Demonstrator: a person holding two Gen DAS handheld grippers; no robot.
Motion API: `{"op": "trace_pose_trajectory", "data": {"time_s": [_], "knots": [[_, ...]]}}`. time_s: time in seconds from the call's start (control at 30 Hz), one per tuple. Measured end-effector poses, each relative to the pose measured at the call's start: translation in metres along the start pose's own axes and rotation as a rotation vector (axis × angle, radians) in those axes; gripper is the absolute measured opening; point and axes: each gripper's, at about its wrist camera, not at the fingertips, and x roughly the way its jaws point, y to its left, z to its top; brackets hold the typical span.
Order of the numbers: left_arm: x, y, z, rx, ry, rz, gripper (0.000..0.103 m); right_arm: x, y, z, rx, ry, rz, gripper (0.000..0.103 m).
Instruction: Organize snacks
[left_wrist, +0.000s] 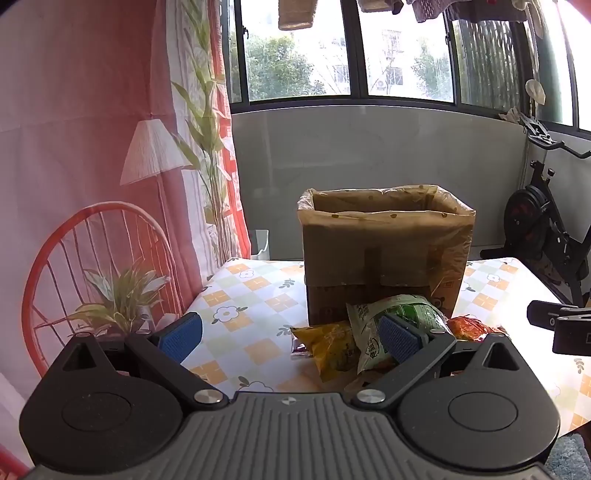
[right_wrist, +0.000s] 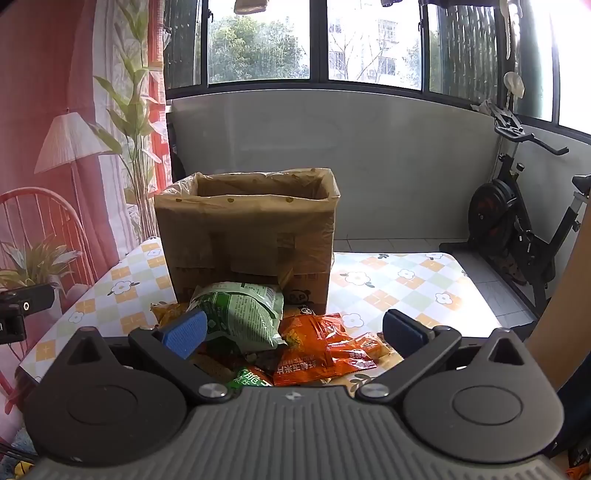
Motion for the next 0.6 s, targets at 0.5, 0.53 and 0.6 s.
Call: {"op": "trace_pose_trajectory", "data": {"time_s": [0.5, 0.53, 0.6], "knots": [[-0.006, -0.001, 0.000, 0.009, -0.025, 0.007, 0.103, -0.002, 0.000, -0.002, -0.005, -0.005, -0.007, 0.103], [-0.006, 0.000, 0.000, 0.008, -0.025, 0.007, 0.103, -0.002, 0.000, -0.002, -0.005, -0.006, -0.008, 0.103], [-0.006, 0.001, -0.001, 0.006, -0.024, 0.008, 0.103, -0.002, 0.000, -0.002, -0.005, -0.005, -0.007, 0.103]]}}
